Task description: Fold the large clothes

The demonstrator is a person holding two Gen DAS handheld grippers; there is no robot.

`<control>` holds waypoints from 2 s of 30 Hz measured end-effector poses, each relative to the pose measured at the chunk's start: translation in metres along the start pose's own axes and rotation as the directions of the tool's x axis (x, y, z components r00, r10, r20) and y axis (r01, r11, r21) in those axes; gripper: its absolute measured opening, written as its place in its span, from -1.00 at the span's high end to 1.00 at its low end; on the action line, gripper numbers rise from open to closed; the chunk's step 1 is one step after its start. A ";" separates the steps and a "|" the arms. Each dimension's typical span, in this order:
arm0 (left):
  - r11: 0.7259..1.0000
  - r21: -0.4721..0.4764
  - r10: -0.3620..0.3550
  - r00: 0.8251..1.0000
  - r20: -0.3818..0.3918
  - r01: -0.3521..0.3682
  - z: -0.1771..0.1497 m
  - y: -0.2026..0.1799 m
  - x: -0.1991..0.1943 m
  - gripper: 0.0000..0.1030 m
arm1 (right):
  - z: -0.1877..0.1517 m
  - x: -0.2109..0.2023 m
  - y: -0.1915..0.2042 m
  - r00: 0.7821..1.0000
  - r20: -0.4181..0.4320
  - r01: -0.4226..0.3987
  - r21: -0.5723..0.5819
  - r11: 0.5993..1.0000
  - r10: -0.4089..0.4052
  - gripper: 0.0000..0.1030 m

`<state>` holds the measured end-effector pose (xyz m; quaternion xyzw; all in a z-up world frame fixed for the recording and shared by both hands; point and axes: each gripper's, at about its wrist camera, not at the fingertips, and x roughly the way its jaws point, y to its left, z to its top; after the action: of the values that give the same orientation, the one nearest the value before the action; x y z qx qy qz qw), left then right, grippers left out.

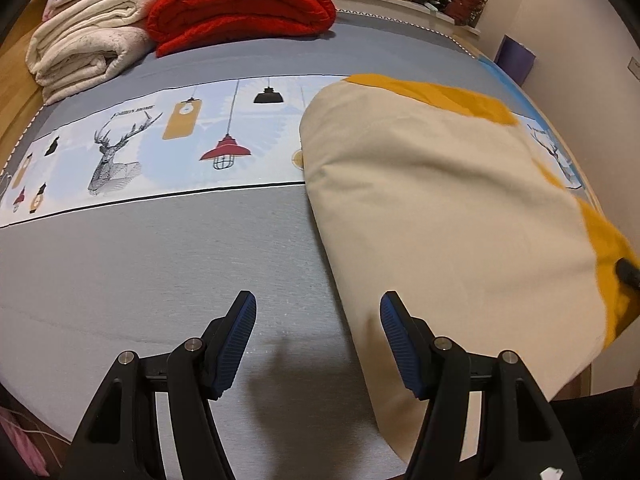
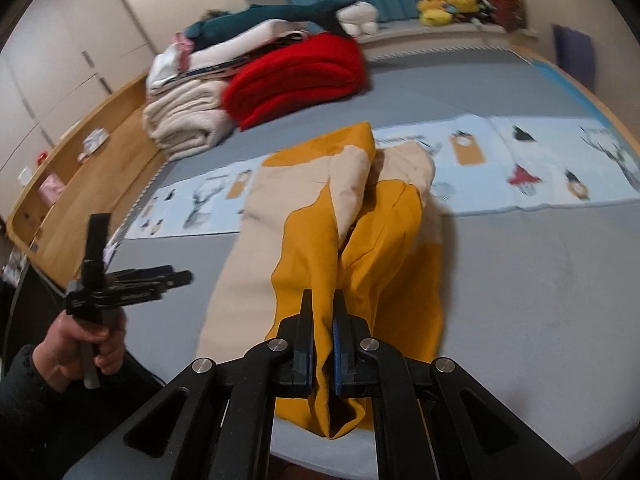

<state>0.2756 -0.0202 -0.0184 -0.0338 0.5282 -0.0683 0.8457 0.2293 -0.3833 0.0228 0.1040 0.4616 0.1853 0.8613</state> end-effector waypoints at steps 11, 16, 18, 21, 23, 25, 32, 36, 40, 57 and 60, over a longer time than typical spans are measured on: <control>0.964 0.035 -0.255 0.954 -0.160 0.264 -0.009 -0.021 0.017 -0.14 | -0.045 0.069 -0.038 0.920 -0.335 0.196 -0.051 0.979 -0.202 0.88; 0.939 0.195 -0.196 0.905 -0.376 0.285 -0.042 -0.059 0.058 -0.17 | -0.048 0.080 -0.041 0.907 -0.357 0.215 -0.067 0.974 -0.225 0.88; 0.929 0.319 -0.054 0.920 -0.387 0.189 -0.059 -0.074 0.078 -0.20 | -0.052 0.096 -0.042 0.888 -0.388 0.229 -0.088 0.969 -0.245 0.88; 0.904 0.401 -0.001 0.937 -0.349 0.150 -0.064 -0.085 0.078 -0.23 | -0.058 0.112 -0.037 0.860 -0.421 0.249 -0.148 0.957 -0.288 0.86; 0.915 0.372 -0.014 0.935 -0.354 0.154 -0.062 -0.081 0.076 -0.22 | -0.052 0.108 -0.036 0.876 -0.394 0.241 -0.141 0.960 -0.278 0.85; 0.922 0.354 -0.022 0.935 -0.353 0.155 -0.058 -0.077 0.073 -0.22 | -0.039 0.090 -0.033 0.921 -0.294 0.229 -0.118 0.966 -0.255 0.77; 0.928 0.331 -0.063 0.946 -0.318 0.173 -0.047 -0.073 0.059 -0.23 | 0.006 0.050 -0.033 0.970 0.052 0.239 -0.016 0.971 -0.238 -0.46; 0.946 0.270 -0.096 0.950 -0.298 0.181 -0.037 -0.065 0.056 -0.23 | 0.030 0.089 -0.048 0.989 -0.038 0.144 0.123 0.982 -0.140 -0.44; 0.956 0.230 -0.105 0.945 -0.309 0.181 -0.027 -0.065 0.060 -0.23 | 0.051 0.132 -0.055 0.994 -0.073 0.092 0.207 0.974 -0.078 -0.33; 0.939 0.289 -0.080 0.934 -0.348 0.188 -0.041 -0.079 0.072 -0.33 | 0.074 0.188 -0.088 0.955 -0.134 0.294 0.268 0.918 -0.266 0.96; 0.941 0.293 -0.062 0.938 -0.341 0.168 -0.043 -0.077 0.071 -0.33 | 0.072 0.181 -0.079 0.942 -0.129 0.332 0.213 0.919 -0.311 0.81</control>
<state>0.2616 -0.1068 -0.0901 0.0834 0.6402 -0.2071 0.7351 0.3985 -0.3805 -0.1024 0.1180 0.5301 -0.0094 0.8397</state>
